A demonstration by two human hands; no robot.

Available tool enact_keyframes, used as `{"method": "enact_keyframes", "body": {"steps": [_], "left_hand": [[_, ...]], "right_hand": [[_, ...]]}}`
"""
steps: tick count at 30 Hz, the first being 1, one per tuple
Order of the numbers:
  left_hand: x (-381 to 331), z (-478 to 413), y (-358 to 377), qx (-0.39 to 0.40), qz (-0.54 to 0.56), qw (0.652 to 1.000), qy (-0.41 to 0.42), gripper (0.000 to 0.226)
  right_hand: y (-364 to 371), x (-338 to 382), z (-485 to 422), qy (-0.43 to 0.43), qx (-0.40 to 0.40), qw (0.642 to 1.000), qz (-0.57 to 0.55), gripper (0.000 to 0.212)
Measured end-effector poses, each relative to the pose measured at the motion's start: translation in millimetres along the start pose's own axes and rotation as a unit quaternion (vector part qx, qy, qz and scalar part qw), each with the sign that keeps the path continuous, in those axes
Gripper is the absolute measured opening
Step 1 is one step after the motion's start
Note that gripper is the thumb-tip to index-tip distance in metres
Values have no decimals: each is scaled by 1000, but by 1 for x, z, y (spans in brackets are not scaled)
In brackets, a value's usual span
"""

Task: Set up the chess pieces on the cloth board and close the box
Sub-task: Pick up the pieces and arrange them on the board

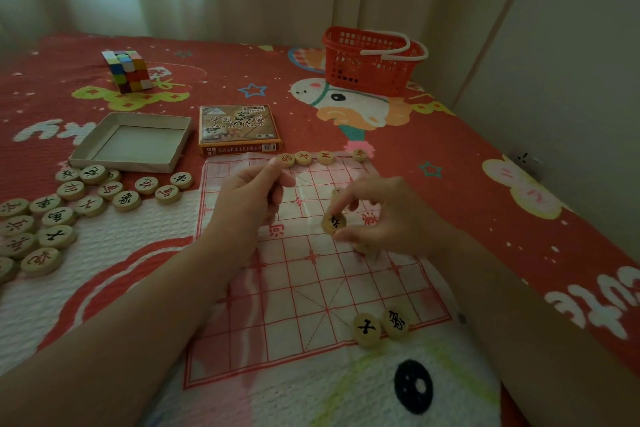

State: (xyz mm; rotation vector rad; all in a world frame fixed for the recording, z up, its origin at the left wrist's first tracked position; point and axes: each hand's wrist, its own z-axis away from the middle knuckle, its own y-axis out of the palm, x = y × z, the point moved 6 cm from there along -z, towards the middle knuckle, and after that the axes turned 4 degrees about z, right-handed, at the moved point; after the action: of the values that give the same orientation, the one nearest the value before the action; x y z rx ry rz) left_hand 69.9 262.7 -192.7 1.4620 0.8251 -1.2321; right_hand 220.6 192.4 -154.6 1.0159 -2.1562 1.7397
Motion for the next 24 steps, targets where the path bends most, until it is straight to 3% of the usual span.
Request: {"method": "enact_keyframes", "body": {"steps": [4, 10, 16, 19, 24], "left_hand": [[-3, 2, -1, -8, -22, 1000, 15, 37], [-12, 5, -9, -20, -61, 997, 36, 36], [-26, 15, -55, -75, -175, 978, 81, 34], [-42, 29, -87, -112, -283, 943, 135, 33], [-67, 64, -152, -232, -470, 832, 183, 26]], "right_hand": [[27, 12, 0, -50, 69, 994, 64, 23], [35, 9, 3, -42, 105, 989, 100, 29], [21, 29, -11, -75, 73, 992, 74, 29], [28, 53, -42, -99, 100, 983, 117, 25], [78, 74, -105, -109, 190, 954, 202, 23]]}}
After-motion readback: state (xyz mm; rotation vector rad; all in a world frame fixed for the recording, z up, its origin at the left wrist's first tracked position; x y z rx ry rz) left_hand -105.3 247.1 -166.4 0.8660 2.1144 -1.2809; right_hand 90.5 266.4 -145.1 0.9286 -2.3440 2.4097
